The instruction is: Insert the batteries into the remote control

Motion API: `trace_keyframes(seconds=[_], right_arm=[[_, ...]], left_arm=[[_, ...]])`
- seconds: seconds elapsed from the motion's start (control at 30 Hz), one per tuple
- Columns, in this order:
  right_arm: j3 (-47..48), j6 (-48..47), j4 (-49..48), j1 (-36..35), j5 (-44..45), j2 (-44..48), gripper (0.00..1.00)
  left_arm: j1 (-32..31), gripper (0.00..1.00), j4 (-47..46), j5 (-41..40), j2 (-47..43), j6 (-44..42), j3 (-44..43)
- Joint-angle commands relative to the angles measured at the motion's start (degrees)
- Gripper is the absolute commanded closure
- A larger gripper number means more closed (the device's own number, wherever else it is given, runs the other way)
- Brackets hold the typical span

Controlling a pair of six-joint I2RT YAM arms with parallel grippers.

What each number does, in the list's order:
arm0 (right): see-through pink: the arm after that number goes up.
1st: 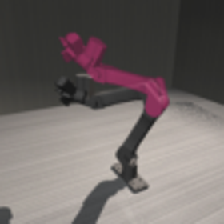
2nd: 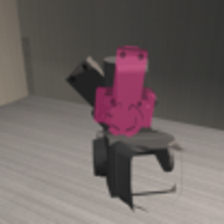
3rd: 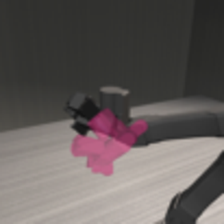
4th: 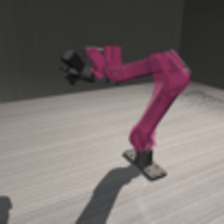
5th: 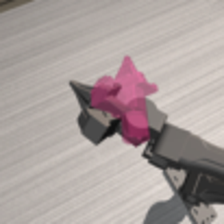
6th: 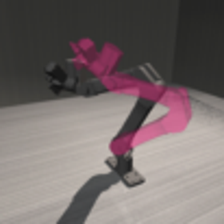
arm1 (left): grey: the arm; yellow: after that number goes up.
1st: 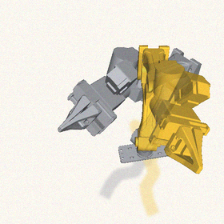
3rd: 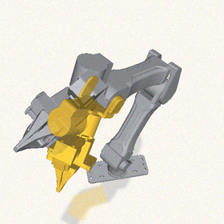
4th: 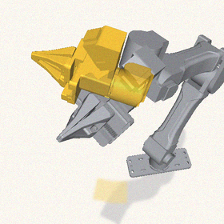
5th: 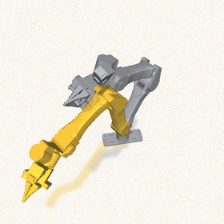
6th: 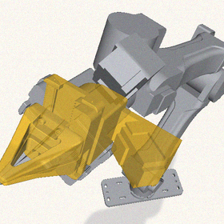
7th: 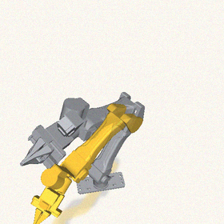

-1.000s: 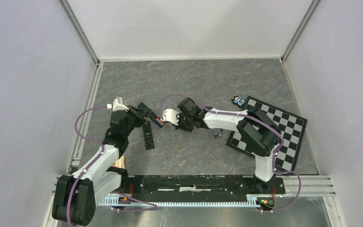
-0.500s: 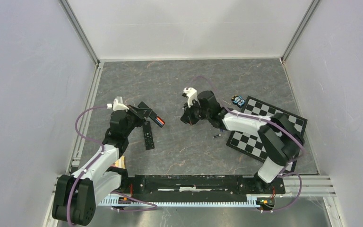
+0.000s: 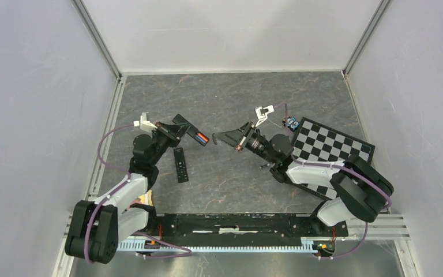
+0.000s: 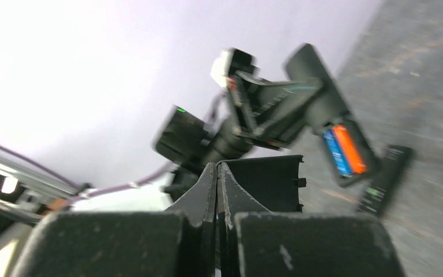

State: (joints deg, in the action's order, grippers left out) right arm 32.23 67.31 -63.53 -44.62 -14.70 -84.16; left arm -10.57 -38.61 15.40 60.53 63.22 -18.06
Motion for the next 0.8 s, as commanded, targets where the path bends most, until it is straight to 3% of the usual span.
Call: trace_keyframes(seconds=[0.0,0.13,0.33,0.77], right_arm=[[0.4,12.2,-17.8,-3.2,10.2,0.8,1.0],[1.7,13.1,-20.5,-4.5,16.8,0.2,1.0],[5.1,17.6,-23.8,-4.8,18.8,-3.6,1.0],[12.8,20.4,-17.7,-7.4,21.4,-8.5,1.0]], left_arm=[[-0.1,0.98,-17.4,1.9,2.4,11.1,0.7],[-0.1,0.98,-21.8,1.8,3.0,16.6,0.9],[-0.1,0.98,-23.7,2.7,1.9,22.1,0.8],[-0.2,0.98,-26.5,3.8,2.8,25.3,-1.3]])
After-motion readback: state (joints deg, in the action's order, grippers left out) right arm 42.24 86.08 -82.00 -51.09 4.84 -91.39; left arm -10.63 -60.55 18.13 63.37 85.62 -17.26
